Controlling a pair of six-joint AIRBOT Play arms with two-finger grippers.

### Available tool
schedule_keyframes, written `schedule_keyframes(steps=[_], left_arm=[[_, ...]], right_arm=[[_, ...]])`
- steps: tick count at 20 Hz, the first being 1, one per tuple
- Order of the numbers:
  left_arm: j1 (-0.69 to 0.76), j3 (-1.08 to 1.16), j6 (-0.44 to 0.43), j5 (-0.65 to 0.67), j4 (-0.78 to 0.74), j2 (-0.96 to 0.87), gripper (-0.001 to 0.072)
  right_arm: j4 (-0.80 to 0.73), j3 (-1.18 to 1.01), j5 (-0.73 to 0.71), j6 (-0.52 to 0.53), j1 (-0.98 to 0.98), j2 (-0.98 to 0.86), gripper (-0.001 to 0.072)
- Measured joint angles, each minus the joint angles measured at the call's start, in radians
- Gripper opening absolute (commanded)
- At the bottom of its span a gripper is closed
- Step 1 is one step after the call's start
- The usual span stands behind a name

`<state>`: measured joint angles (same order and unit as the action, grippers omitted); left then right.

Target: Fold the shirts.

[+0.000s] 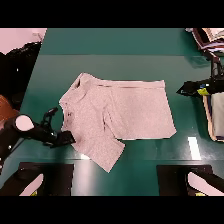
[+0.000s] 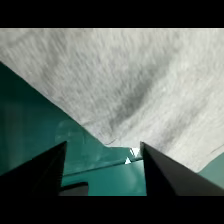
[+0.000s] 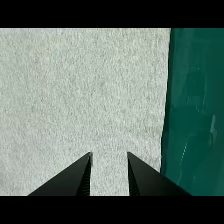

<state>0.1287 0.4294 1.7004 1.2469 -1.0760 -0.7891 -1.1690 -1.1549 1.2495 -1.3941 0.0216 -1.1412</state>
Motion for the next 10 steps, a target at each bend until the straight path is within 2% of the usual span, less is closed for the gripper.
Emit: schedule_keyframes(steps=[8, 9, 10], left_arm=[[0.130, -0.110, 0.043, -0.169, 0.117, 0.029, 0.0544], [0.135, -0.115, 0.053, -0.181, 0.121, 0.031, 0.0523], [0.140, -0.119, 0.061, -0.200, 0.122, 0.032, 0.0317]], right_arm=[[0.018, 0.006, -0.004, 0.000, 0.000, 0.018, 0.0264], [0.021, 0.006, -0.001, 0.000, 0.000, 0.019, 0.0264], [0.022, 0.006, 0.001, 0.000, 0.000, 0.019, 0.0264]])
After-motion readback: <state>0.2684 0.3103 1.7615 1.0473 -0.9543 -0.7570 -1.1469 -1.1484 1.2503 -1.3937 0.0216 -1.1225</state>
